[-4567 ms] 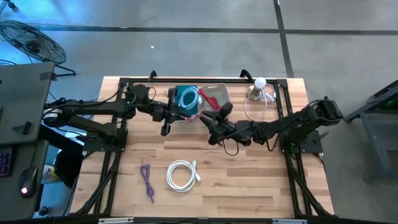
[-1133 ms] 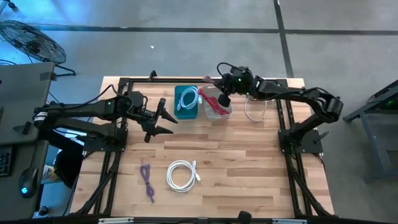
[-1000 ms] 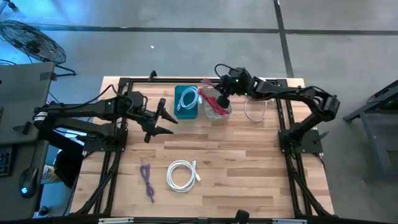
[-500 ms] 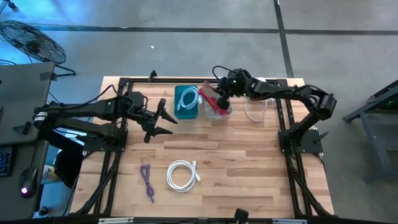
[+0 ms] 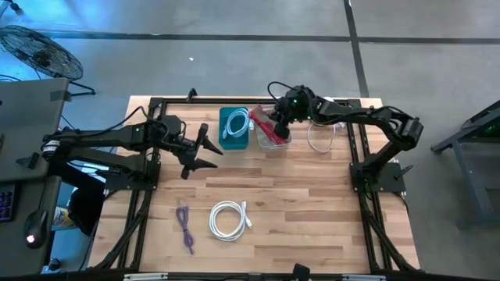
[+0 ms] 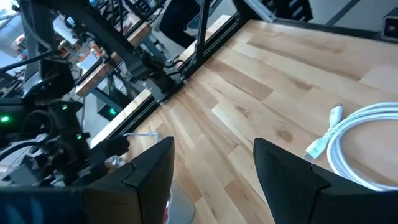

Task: Pick & Place USB Port
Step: Put the pink charger cable into the gray bin, then put the white HDMI cable into the blue bin

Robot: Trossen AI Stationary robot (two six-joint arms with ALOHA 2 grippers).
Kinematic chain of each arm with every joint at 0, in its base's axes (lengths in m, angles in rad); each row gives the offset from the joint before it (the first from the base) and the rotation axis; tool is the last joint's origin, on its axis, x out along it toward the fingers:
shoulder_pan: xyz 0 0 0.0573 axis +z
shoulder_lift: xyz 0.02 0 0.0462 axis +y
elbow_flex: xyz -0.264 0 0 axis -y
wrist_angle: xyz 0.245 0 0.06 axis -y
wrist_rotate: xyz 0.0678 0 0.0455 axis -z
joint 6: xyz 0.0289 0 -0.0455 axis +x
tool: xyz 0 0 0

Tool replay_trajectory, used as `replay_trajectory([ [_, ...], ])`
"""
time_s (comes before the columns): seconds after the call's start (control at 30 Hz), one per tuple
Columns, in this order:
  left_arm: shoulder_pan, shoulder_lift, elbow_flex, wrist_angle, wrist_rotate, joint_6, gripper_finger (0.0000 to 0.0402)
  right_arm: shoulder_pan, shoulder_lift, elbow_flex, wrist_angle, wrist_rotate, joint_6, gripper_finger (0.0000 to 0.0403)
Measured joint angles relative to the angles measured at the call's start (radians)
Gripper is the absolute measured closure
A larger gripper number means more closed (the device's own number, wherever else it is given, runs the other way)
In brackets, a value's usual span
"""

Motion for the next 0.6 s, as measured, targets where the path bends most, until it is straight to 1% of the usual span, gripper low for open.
replay_trajectory([
  [0.13,0.0,0.0,0.0,0.0,-0.029,0.0,0.0186,0.002,0.0,0.0,-0.005,0.001,0.024,0.0317],
  [0.27,0.0,0.0,0.0,0.002,-0.056,-0.001,0.0186,0.019,0.0,0.0,-0.009,0.039,0.035,0.0271],
  [0.3,0.0,0.0,0.0,0.001,-0.066,-0.019,0.0186,0.024,0.0,0.0,-0.009,0.052,0.034,0.026],
  [0.37,0.0,0.0,0.0,-0.009,-0.096,-0.112,0.0186,0.036,0.0,0.0,-0.009,0.069,0.02,0.024],
  [0.47,0.0,0.014,0.0,-0.02,-0.14,-0.152,0.0186,0.056,0.0,0.0,-0.009,0.07,0.004,0.0218],
  [0.6,0.0,0.041,-0.001,-0.083,-0.183,-0.155,0.0186,0.092,0.0,0.0,-0.01,0.071,-0.033,0.0207],
])
